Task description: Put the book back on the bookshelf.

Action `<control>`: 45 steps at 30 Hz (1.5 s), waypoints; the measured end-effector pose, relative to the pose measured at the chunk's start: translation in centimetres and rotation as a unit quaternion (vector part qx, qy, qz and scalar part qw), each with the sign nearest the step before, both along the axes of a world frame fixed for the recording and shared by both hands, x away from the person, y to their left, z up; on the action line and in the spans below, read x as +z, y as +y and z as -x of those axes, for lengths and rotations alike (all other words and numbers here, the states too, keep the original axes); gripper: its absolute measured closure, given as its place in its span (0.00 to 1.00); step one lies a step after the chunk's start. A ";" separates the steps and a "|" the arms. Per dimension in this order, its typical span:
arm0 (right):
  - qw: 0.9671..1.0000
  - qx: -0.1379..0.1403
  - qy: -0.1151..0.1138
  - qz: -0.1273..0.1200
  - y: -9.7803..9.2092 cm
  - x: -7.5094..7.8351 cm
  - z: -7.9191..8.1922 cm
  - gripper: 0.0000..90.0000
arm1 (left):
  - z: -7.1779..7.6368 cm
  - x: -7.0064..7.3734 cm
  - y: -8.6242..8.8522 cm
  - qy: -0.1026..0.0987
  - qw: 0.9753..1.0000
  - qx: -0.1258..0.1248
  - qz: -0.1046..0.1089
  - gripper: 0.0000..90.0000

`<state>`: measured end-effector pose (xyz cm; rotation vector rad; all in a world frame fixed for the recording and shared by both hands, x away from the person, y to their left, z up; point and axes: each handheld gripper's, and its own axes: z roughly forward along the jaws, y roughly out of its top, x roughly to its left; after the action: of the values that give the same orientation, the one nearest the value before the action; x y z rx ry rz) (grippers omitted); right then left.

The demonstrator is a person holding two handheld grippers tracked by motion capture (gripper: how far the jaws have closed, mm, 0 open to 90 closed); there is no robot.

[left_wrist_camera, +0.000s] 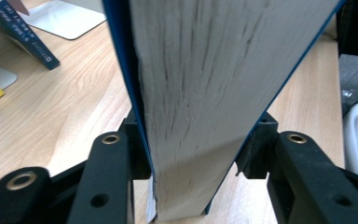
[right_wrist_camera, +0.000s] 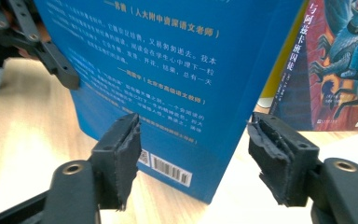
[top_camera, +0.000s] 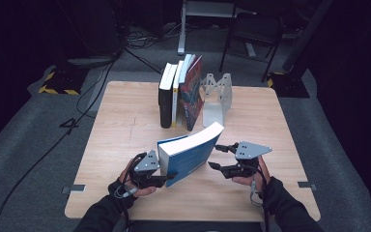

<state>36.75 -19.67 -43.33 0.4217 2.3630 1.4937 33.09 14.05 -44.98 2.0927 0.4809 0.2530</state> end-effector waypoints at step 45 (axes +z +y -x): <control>0.994 0.110 -0.004 0.007 0.4 1.7 -0.6 0.56 | -0.4 0.0 1.5 -0.021 0.998 0.055 -0.004 0.44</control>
<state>37.35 -19.23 -41.60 0.1538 2.4794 1.5666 33.51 15.59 -44.94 2.0665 0.5711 0.3628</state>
